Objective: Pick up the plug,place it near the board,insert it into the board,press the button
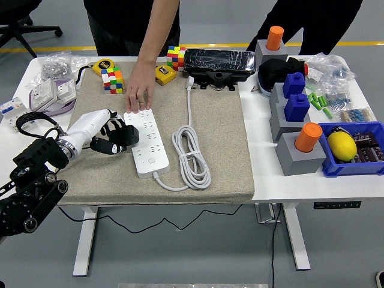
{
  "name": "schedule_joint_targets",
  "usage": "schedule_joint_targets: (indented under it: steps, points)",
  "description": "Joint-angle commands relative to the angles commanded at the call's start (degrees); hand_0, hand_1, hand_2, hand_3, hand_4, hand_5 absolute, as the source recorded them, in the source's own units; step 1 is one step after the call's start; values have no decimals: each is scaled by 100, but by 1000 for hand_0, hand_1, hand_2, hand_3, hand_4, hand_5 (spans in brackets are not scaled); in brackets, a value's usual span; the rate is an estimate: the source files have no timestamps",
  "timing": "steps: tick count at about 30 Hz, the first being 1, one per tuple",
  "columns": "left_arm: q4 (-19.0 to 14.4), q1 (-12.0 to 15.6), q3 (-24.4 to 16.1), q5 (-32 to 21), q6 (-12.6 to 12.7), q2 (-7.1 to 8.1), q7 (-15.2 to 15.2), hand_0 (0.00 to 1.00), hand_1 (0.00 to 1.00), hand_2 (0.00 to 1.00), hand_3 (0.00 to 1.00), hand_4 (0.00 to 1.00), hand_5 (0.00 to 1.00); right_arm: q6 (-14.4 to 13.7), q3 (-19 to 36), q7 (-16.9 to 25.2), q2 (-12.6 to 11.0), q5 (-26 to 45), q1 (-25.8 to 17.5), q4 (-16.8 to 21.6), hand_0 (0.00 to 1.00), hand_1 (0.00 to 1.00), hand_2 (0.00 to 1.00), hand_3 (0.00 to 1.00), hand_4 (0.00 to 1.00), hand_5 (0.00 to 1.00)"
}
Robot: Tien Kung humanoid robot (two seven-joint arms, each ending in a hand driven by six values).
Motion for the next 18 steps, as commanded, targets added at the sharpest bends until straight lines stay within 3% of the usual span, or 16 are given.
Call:
schedule_joint_targets:
  steps: [8, 9, 14, 15, 18]
  points:
    - [11, -12, 5, -21, -10, 0, -25, 381, 493, 380, 514, 763, 2, -6, 23, 5, -13, -1, 20, 0, 829, 803, 788, 806, 998, 998]
    - [13, -16, 2, -27, -14, 2, -32, 407, 542, 527, 547, 777, 2, -4, 22, 5, -13, -1, 19, 0, 827, 803, 787, 806, 998, 998]
    - [32, -29, -8, 19, -57, 11, -28, 407, 542, 527, 547, 777, 2, -1, 18, 11, -15, 7, 23, 0, 827, 803, 787, 806, 998, 998]
    - [32, -28, -9, 20, -66, 14, -27, 482, 647, 612, 577, 827, 2, 0, 20, 13, -16, 8, 23, 0, 828, 802, 787, 806, 998, 998]
    - [37, -31, -13, 16, -107, 14, -22, 482, 647, 612, 577, 827, 2, 0, 35, 11, -18, 0, 20, 0, 828, 802, 787, 806, 998, 998]
